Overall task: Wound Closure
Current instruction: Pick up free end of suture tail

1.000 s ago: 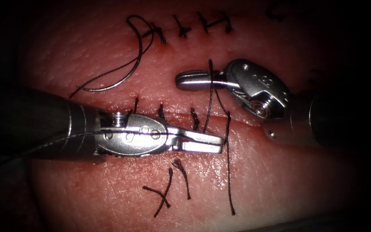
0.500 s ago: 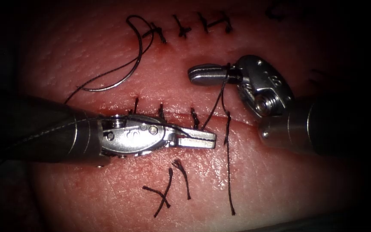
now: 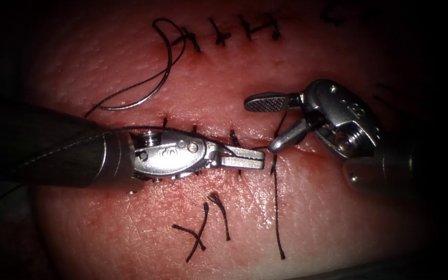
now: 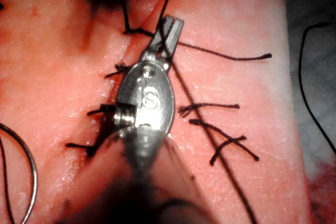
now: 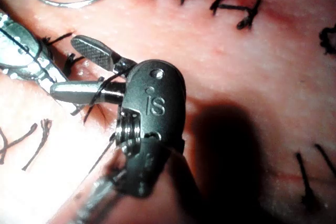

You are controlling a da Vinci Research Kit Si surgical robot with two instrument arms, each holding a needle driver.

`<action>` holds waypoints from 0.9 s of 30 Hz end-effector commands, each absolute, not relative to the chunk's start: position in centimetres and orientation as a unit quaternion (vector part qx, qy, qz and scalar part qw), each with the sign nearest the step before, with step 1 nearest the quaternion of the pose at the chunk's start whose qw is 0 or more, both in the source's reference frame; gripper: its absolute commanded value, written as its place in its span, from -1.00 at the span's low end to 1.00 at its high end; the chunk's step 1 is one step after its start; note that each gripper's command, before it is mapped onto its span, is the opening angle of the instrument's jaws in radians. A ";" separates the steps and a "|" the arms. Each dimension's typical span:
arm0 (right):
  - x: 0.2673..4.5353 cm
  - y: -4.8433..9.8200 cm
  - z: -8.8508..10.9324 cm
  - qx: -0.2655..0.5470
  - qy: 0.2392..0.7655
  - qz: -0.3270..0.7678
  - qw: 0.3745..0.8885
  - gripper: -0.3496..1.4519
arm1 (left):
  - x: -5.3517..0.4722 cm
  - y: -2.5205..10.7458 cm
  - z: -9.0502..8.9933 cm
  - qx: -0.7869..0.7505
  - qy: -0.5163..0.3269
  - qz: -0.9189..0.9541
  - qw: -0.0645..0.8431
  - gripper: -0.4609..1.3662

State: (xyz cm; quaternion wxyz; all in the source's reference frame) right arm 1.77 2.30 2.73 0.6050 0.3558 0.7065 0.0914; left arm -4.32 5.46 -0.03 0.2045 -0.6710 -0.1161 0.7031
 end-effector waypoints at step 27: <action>1.82 2.2 2.7 0.344 0.659 -0.157 0.650 0.22 | -4.32 5.6 0.2 -0.647 -0.090 0.725 0.218 -0.88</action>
